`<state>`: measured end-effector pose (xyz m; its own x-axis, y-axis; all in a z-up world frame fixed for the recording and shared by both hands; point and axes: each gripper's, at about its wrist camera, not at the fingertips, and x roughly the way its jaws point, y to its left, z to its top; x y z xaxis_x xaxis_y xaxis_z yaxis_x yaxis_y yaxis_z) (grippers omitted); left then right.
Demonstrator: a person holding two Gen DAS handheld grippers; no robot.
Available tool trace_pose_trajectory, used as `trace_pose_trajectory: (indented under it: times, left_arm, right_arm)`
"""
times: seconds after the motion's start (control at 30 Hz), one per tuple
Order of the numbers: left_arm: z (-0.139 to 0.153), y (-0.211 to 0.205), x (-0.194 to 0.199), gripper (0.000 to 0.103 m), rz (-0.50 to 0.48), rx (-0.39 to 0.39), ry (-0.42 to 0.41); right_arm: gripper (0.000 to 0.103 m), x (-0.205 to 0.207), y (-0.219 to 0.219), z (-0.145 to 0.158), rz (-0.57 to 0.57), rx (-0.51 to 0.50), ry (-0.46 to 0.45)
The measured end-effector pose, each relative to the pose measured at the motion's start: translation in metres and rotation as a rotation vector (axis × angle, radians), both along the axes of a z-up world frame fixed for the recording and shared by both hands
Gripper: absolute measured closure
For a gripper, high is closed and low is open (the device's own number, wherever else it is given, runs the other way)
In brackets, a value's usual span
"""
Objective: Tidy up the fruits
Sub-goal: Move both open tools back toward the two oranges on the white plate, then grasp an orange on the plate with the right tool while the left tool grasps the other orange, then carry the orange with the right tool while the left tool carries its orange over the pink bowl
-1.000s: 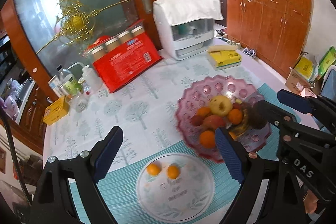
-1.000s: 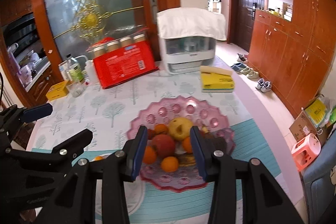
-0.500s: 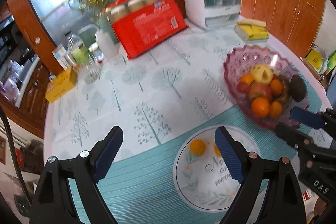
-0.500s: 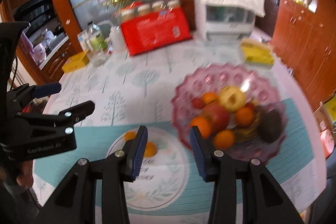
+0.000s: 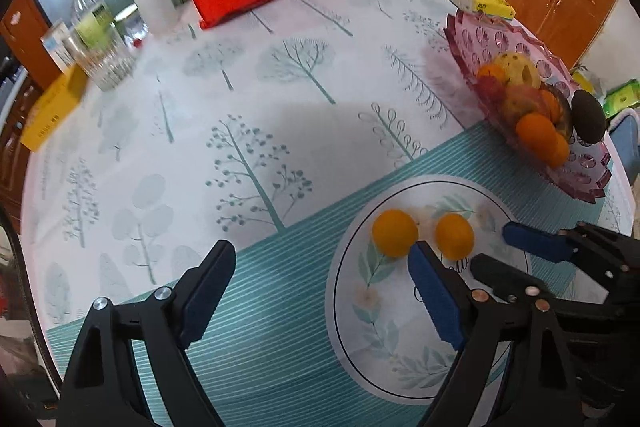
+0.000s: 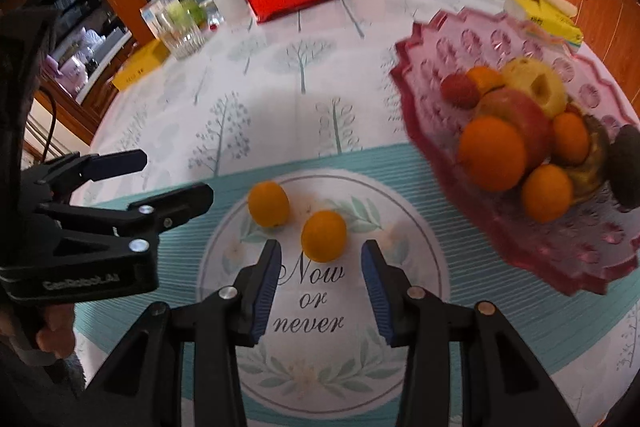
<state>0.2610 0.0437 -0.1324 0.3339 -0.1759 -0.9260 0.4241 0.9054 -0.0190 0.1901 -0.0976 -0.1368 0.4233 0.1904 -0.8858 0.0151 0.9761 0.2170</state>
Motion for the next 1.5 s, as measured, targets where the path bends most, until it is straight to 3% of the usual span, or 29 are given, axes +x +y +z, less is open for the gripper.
trace_pose_trajectory:
  times: [0.23,0.53,0.73,1.0,1.17,1.5]
  left_arm:
    - [-0.014,0.000,0.008,0.017,-0.013,-0.041,0.042]
    - [-0.027,-0.021,0.013,0.020,-0.055,-0.066,0.073]
    - [-0.039,-0.035,0.016,0.034,-0.072,-0.067,0.104]
    - [-0.052,-0.047,0.018,0.052,-0.086,-0.081,0.146]
    - [-0.054,-0.053,0.017,0.068,-0.084,-0.077,0.143]
    - [-0.048,-0.043,0.012,0.072,-0.063,-0.093,0.137]
  right_arm:
    - [0.071,0.015,0.007,-0.022,0.003,-0.015,0.031]
    - [0.075,0.021,0.008,-0.025,0.009,-0.060,-0.004]
    - [0.075,0.010,0.006,-0.024,0.023,-0.119,-0.013]
    - [0.075,0.004,-0.007,-0.025,-0.004,-0.086,-0.010]
    - [0.075,0.007,-0.006,-0.025,-0.005,-0.087,-0.018]
    - [0.075,0.007,-0.005,-0.025,-0.012,-0.083,-0.022]
